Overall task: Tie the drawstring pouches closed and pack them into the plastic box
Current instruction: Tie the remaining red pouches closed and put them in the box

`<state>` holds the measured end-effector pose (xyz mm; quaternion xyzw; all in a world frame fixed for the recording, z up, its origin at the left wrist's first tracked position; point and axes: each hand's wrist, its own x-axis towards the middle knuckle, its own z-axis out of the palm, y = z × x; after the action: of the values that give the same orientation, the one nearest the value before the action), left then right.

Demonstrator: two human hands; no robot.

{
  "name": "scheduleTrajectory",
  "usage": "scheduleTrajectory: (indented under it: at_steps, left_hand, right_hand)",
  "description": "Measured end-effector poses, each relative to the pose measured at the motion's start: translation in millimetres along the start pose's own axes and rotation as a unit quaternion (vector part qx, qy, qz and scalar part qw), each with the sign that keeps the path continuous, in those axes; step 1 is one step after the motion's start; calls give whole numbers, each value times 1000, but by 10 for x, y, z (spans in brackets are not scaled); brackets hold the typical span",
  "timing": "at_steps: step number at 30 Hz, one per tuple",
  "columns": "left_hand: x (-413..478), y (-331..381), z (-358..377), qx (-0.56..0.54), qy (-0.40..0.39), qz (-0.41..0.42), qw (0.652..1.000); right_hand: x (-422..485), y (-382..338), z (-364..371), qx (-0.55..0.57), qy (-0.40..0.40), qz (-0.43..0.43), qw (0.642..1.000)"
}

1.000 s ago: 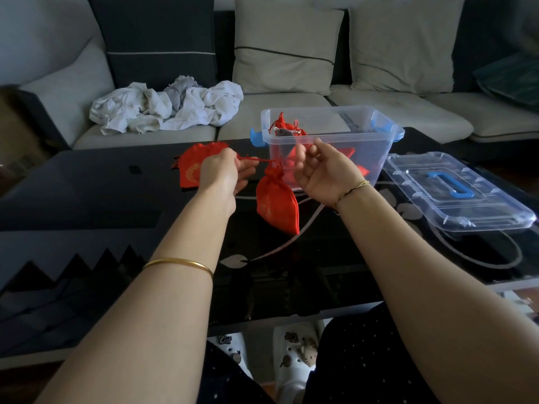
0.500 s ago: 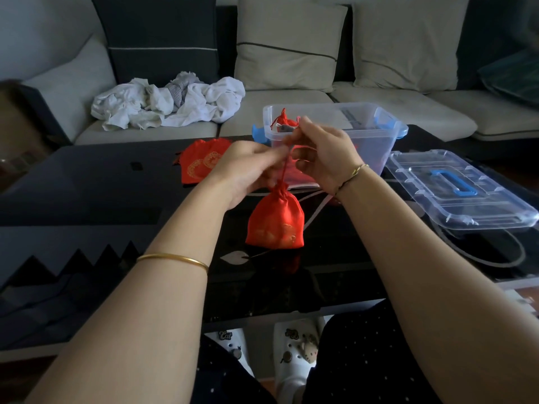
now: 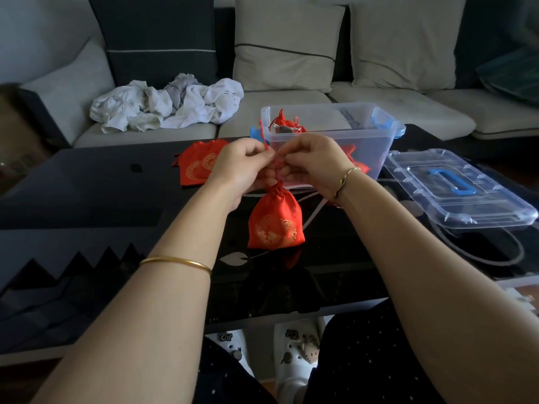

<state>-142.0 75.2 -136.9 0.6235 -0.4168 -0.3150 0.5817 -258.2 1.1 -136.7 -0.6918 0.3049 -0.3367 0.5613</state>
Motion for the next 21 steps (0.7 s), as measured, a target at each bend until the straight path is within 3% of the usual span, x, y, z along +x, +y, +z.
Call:
scheduleTrajectory:
  at_steps: [3,11,15,21]
  left_hand:
    - [34,-31,-10,1,44,3,999]
    - [61,-56,25,7,64,-3,998]
    - [60,-41,39,23,67,-5,997]
    - [45,-15,47,48,91,-9,995]
  right_hand:
    - [-6,17,-3,-49,18,-13,999]
    - [-97,-5,28,-137,-17,-75,988]
    - [-83,2,22,-258,-5,-127,958]
    - [-74,-31,53,-333,-3,-160,929]
